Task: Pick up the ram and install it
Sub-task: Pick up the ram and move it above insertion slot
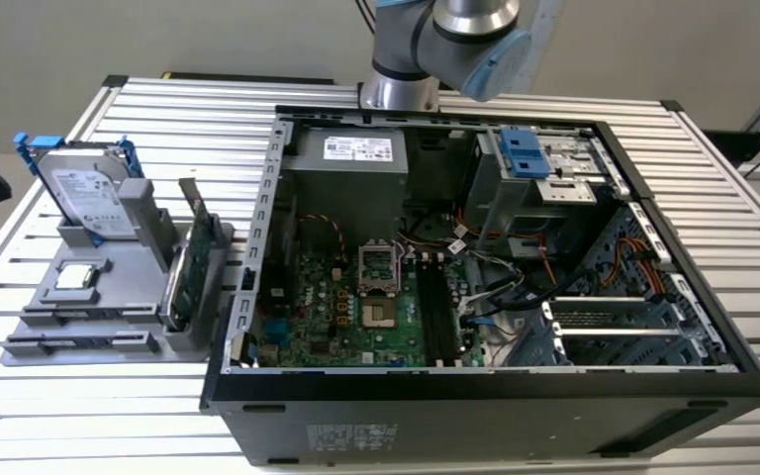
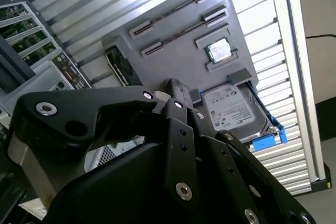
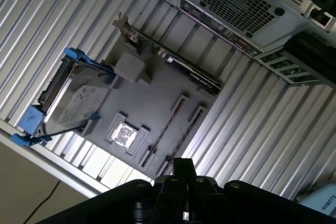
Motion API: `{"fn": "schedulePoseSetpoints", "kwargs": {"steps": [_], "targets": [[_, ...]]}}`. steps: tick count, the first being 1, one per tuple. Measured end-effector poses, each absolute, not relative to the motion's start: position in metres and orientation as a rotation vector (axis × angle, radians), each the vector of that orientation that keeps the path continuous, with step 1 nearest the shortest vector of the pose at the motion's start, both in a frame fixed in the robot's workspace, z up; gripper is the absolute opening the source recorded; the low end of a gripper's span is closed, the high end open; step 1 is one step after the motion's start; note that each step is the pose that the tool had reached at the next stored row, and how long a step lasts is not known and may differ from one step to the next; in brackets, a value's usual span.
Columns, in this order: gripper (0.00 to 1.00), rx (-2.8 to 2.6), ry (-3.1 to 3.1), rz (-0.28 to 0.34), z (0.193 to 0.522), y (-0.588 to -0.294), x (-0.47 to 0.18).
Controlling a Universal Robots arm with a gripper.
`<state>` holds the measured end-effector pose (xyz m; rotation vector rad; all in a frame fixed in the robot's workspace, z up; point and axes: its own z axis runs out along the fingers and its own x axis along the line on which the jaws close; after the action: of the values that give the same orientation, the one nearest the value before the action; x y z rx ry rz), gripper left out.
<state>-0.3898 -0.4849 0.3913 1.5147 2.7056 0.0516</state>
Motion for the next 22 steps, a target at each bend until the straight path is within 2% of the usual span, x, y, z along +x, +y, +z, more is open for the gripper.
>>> {"fn": "schedulePoseSetpoints", "kwargs": {"steps": [22], "targets": [[0.0,1.739,2.564,0.046,0.3913,-0.4849,-0.3923]]}}
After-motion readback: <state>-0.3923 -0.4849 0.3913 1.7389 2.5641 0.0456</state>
